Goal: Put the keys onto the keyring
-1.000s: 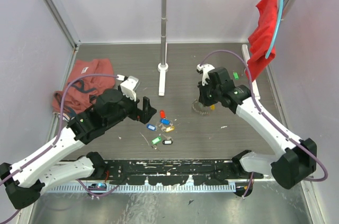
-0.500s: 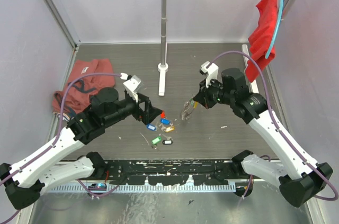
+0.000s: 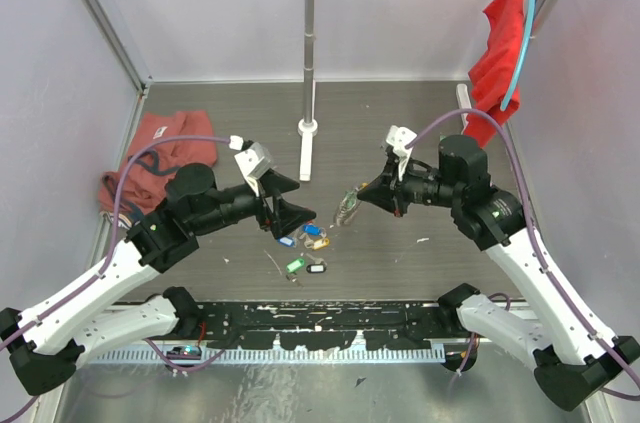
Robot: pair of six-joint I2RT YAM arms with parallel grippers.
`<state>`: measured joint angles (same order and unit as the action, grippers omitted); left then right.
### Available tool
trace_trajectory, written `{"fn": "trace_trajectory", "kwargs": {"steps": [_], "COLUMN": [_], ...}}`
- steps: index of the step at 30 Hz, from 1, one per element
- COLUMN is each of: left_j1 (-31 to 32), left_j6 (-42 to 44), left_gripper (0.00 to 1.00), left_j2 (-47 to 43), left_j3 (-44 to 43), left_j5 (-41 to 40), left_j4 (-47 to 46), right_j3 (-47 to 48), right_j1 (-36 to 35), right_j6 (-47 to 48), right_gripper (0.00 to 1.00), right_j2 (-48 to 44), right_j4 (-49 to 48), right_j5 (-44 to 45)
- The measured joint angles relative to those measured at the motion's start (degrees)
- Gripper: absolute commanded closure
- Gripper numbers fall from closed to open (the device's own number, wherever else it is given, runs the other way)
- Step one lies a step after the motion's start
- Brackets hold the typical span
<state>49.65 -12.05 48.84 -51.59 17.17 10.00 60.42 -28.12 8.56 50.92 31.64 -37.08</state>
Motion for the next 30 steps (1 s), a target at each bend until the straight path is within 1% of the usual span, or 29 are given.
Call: {"fn": "trace_trajectory", "kwargs": {"steps": [5,9,15,21,30], "left_j1": [0.0,0.0,0.0,0.0,0.5], "left_j6": [0.0,-0.7,-3.6,-7.6,-10.8], "left_gripper": [0.24,0.32,0.38,0.45,0.48], "left_j2": [-0.2,-0.4,1.2,4.0,7.2], "left_j3": [0.0,-0.6,-3.6,-3.9,-4.2], "left_j5": [2.2,3.6,7.5,11.3,17.0], "left_j4": [-2.9,-5.6,-11.7,-18.7,-25.7], "right_j3": [0.4,2.1,3.1,3.1,4.1], "right_j1": [0.0,0.0,0.0,0.0,0.0], "right_j6": [1.7,1.8,-1.1,-5.6,-10.6], "right_gripper": [0.99,0.99,0.99,0.99,0.99], "right_j2": [-0.6,-0.5,-1.8,-3.5,-4.8], "right_j4": [-0.1,-0.5,-5.6,-11.5,-17.9], "right_j5": [-6.5,-12.3,-18.7,-22.0,-24.6]}}
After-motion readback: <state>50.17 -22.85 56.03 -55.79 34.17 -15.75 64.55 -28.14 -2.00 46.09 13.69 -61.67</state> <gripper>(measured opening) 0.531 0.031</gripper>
